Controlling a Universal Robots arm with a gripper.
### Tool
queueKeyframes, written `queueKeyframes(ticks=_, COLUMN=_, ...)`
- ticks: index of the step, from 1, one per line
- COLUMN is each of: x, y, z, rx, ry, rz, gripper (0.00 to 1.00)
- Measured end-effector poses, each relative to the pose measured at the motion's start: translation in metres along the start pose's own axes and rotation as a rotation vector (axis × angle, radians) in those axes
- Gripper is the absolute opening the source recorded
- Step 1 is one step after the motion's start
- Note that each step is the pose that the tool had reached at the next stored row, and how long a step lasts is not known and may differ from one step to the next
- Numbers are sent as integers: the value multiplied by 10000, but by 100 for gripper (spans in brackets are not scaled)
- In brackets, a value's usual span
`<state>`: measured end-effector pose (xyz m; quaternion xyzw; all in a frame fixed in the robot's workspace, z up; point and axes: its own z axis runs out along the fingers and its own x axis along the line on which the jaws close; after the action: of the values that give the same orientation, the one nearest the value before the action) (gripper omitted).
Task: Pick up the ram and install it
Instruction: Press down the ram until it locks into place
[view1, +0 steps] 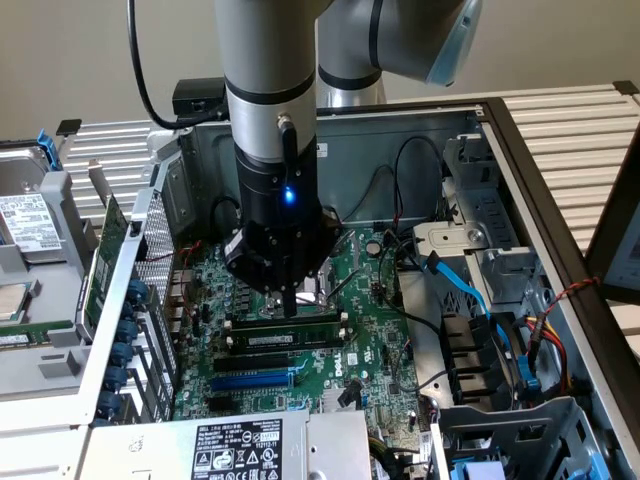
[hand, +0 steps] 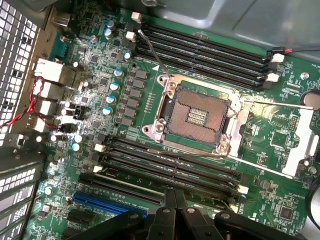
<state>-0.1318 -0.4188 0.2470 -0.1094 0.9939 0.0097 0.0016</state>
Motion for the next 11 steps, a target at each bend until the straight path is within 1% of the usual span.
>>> queueKeyframes(ticks=11, x=0, y=0, z=1, rx=7, ry=-32, rz=1557, gripper=11)
